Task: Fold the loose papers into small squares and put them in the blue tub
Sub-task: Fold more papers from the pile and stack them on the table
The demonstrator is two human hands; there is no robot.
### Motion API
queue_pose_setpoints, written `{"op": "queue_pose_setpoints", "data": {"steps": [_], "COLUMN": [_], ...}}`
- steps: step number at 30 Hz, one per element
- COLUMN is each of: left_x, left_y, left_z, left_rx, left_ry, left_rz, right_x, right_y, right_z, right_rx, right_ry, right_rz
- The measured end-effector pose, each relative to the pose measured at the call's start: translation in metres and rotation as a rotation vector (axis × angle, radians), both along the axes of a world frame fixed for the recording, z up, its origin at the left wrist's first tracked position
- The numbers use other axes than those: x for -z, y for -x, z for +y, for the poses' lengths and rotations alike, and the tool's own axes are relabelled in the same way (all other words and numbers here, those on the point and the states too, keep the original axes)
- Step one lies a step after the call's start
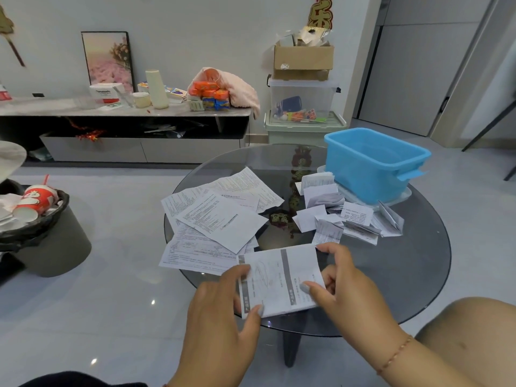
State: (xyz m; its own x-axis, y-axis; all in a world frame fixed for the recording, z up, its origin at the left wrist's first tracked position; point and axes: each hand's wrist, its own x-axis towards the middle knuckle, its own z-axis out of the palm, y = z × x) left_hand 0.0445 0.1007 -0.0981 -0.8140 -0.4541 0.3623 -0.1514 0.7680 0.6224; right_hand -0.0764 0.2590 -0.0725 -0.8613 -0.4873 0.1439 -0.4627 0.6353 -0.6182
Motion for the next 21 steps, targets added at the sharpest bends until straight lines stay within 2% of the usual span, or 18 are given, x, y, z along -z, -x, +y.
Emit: {"op": "queue_pose_setpoints", "data": {"steps": [4, 8, 12, 14, 17, 21], "left_x": [0.01, 0.016, 0.022, 0.023, 0.029, 0.038], "left_y": [0.001, 0.004, 0.006, 0.005, 0.003, 0.001], "left_z": [-0.004, -0.005, -0.006, -0.003, 0.001, 0.005], "left_rx": [-0.015, 0.046, 0.228, 0.23, 0.215, 0.179], "left_ry": [0.228, 0.368, 0.547, 0.606, 0.709, 0.811], "left_rz": [0.014, 0.138, 0.164, 0.14, 0.106, 0.038], "right_x": [0.0, 0.002, 0.011, 0.015, 0.025, 0.048], "right_y": [-0.004, -0.002, 0.0, 0.0, -0.01, -0.028], "right_z": [0.002, 0.003, 0.004, 0.005, 0.005, 0.006], "right_rx": [-0.02, -0.04, -0.057, -0.088, -0.275, -0.386], "right_ry": [0.02, -0.02, -0.077, -0.024, 0.009, -0.1], "right_rz": [-0.01, 0.078, 0.243, 0.406, 0.652, 0.755]}}
